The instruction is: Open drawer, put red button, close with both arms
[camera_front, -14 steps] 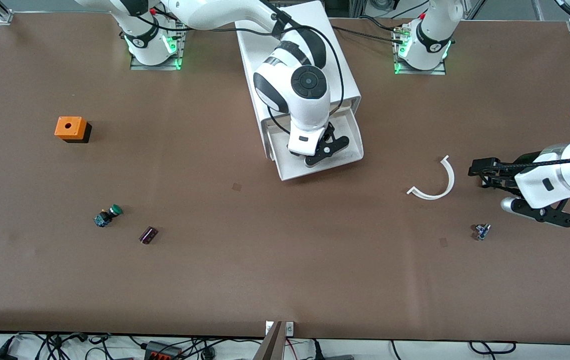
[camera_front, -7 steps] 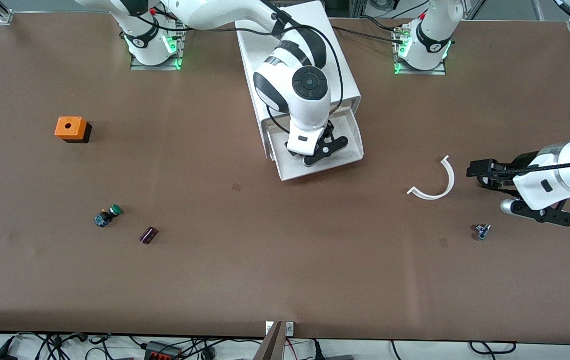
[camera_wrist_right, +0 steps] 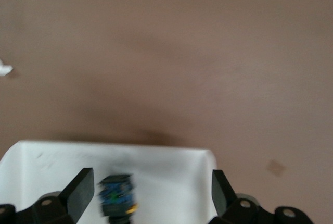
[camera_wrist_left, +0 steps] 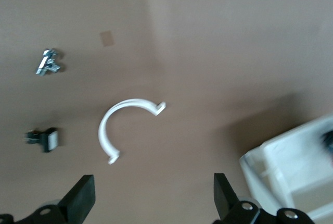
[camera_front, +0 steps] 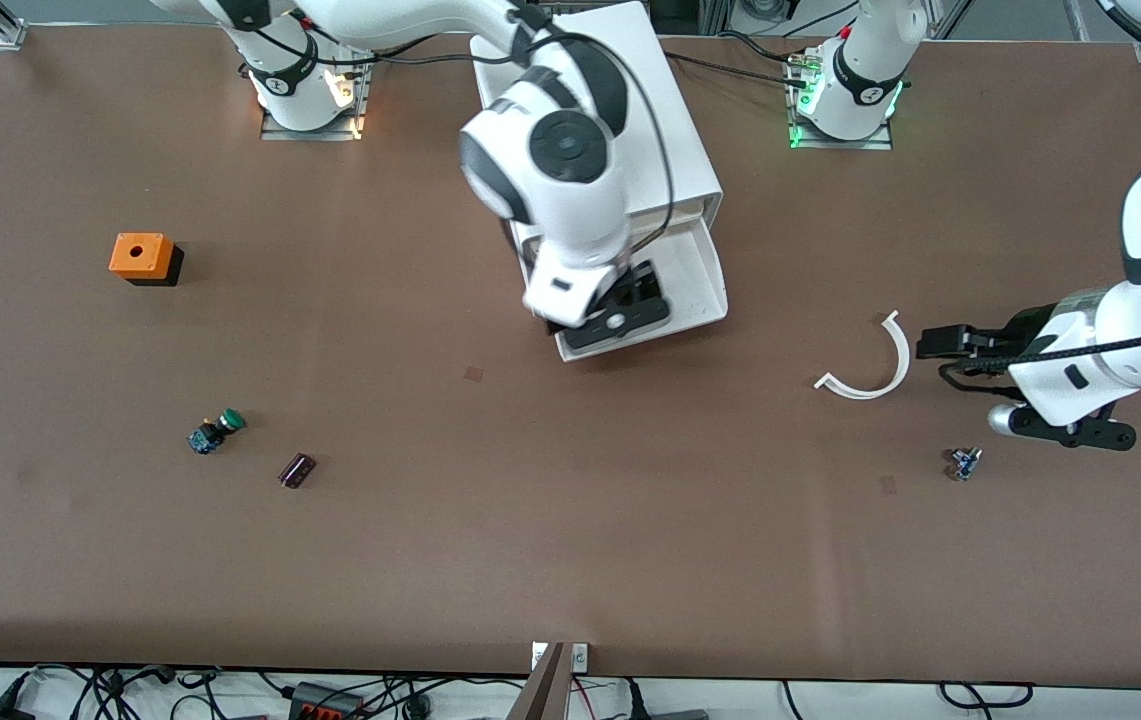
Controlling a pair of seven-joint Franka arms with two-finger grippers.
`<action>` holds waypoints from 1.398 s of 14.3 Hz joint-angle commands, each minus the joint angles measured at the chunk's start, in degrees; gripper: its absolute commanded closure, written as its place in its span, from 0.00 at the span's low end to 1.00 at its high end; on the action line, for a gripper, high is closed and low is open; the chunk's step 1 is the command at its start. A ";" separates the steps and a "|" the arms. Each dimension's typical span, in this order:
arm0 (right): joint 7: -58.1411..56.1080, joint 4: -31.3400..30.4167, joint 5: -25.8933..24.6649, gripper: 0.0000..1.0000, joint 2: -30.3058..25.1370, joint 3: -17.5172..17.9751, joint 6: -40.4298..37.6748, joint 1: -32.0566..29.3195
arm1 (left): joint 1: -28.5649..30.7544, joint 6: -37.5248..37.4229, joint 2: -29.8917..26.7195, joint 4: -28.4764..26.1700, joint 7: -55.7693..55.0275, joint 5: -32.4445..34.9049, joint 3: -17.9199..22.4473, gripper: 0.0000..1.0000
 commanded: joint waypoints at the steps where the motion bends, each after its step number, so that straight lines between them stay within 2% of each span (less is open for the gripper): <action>1: 0.21 0.22 0.00 0.00 -1.47 0.18 -4.66 -6.32 | -2.30 5.88 0.45 -3.04 -8.68 -2.03 -0.33 0.00; 5: -1.19 -0.22 -0.27 0.00 -3.14 -2.98 -8.61 -13.18 | -11.24 16.41 0.98 -10.07 -17.04 -1.33 -0.06 0.00; 8: -7.51 -0.13 -0.88 0.00 -3.93 -6.05 -10.11 -17.31 | -15.56 26.17 1.42 -16.21 -23.89 -0.89 -0.15 0.00; 12: -11.82 -0.30 -0.80 0.00 -6.13 -6.50 -16.35 -22.76 | -20.58 36.55 1.94 -24.40 -29.00 -0.80 -0.24 0.00; 14: -14.55 -0.48 -0.71 0.00 -7.44 -6.50 -17.06 -24.44 | -22.42 39.46 2.56 -26.25 -31.37 -0.89 -0.24 0.00; 17: -14.47 -0.57 -0.36 0.00 -9.46 -6.94 -21.72 -26.72 | -25.33 39.74 1.34 -30.03 -36.47 -0.89 -0.24 0.00; 20: -17.44 -6.78 -0.18 0.00 -14.63 -6.85 -20.94 -30.24 | -28.22 39.56 0.63 -31.88 -40.06 -0.89 -0.33 0.00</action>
